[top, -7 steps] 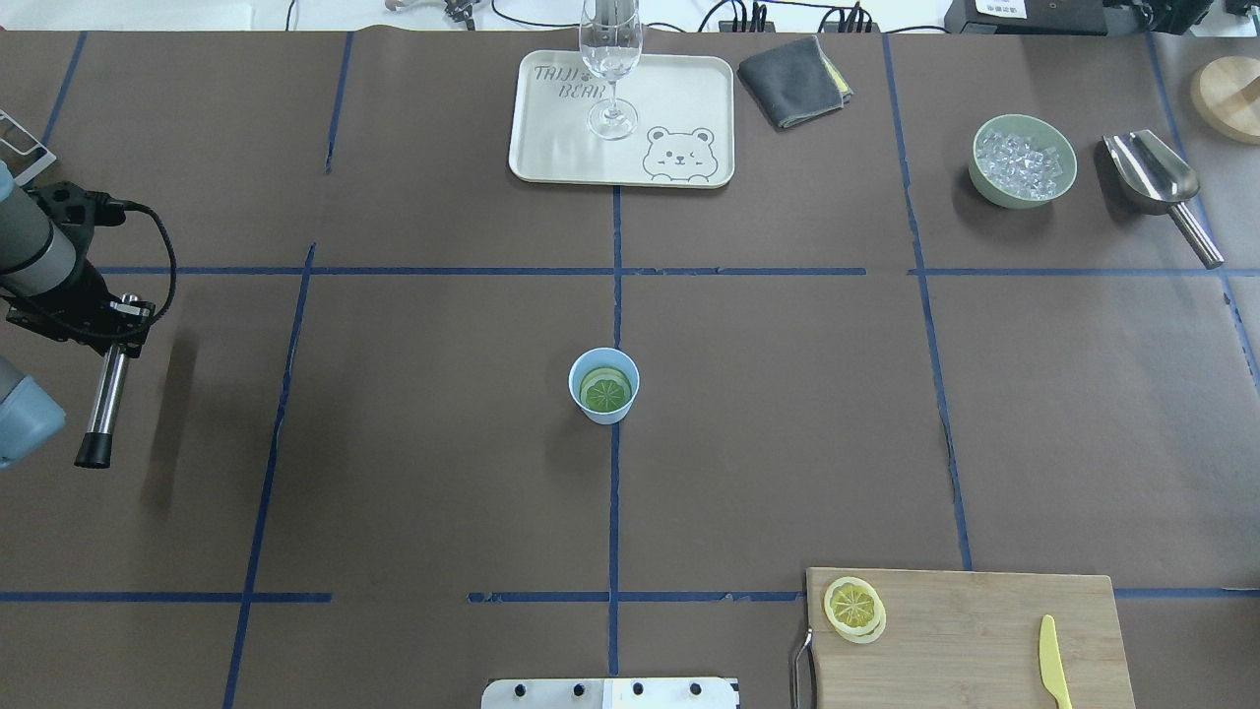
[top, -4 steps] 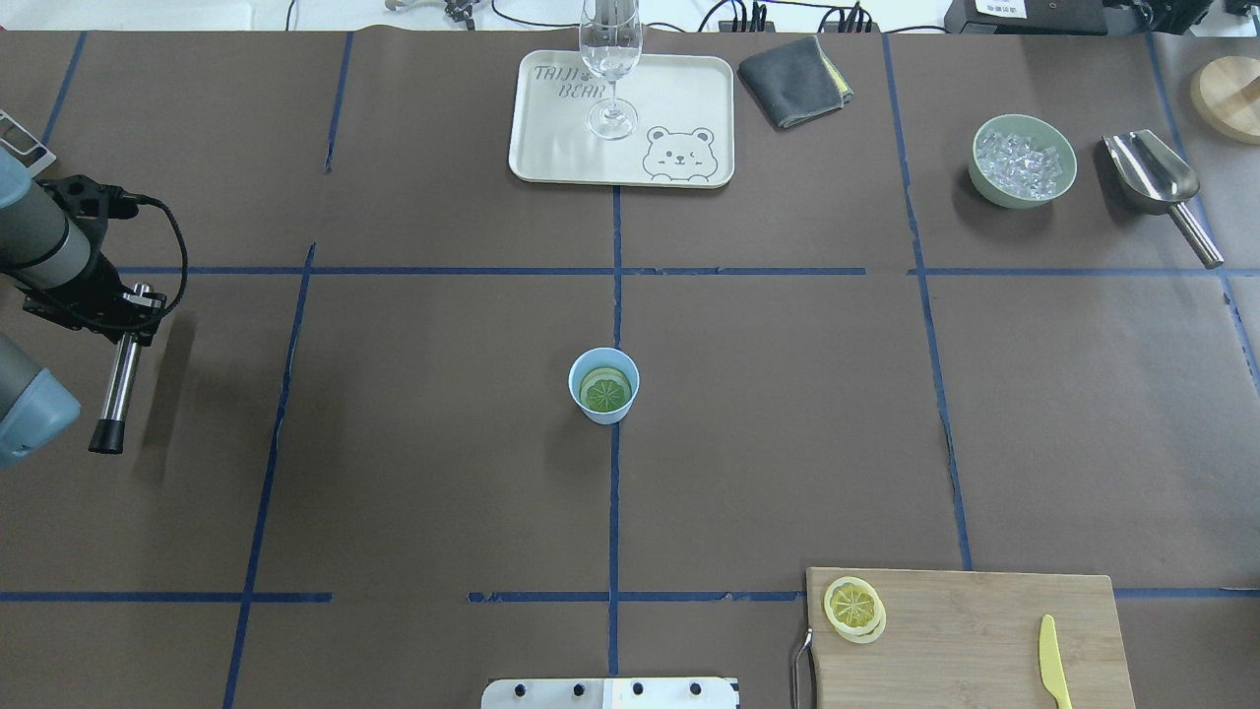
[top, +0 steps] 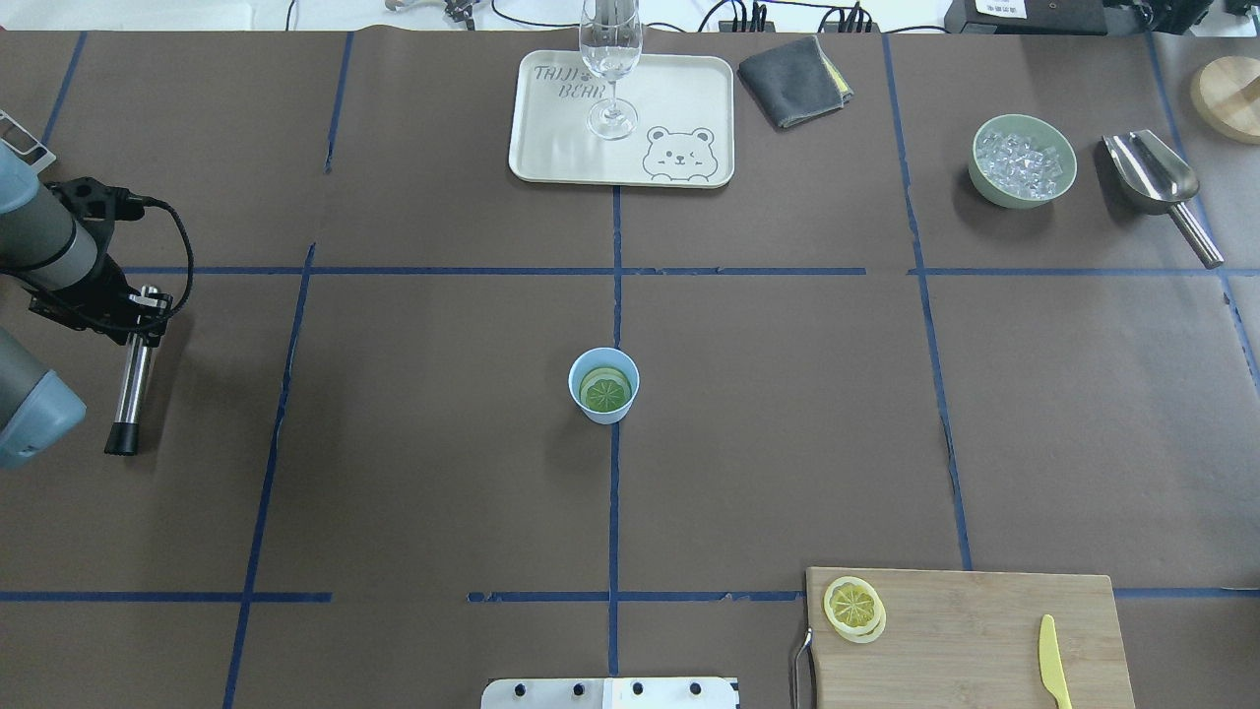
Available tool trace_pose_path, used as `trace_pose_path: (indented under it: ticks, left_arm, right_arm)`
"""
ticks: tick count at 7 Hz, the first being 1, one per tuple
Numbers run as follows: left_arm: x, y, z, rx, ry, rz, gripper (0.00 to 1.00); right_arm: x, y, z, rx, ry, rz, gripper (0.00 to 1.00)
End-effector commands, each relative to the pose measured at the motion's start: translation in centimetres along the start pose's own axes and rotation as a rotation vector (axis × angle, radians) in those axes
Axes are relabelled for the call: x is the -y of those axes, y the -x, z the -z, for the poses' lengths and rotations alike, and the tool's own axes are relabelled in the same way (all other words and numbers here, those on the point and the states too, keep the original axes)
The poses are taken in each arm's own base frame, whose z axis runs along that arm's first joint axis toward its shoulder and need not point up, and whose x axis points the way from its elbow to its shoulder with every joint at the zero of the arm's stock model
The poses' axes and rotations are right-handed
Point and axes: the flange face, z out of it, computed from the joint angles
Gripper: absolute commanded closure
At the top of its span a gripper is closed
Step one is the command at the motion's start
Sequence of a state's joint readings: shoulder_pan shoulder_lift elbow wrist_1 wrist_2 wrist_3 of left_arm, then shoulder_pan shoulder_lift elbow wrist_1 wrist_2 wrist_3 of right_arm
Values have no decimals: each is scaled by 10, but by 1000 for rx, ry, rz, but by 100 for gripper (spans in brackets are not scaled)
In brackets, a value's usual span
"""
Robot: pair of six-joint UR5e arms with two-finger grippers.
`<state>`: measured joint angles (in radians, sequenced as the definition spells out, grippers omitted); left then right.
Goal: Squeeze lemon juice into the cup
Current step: 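Lower the muddler upright onto the table and open the left gripper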
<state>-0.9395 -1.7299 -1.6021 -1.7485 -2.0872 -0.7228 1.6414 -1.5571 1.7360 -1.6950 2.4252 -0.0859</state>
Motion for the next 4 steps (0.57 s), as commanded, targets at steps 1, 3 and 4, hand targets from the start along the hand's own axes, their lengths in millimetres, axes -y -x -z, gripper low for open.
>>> trace_pose_path:
  ticks: [1, 3, 4]
  left_arm:
    - [0, -1, 0, -1, 0, 1, 0]
    - [-1, -4, 5, -7, -7, 1, 0]
    - [2, -21, 27, -40, -40, -18, 0]
  right_arm:
    - [0, 1, 1, 0, -2, 3, 0]
    - [0, 1, 1, 0, -2, 3, 0]
    - [0, 1, 1, 0, -2, 3, 0]
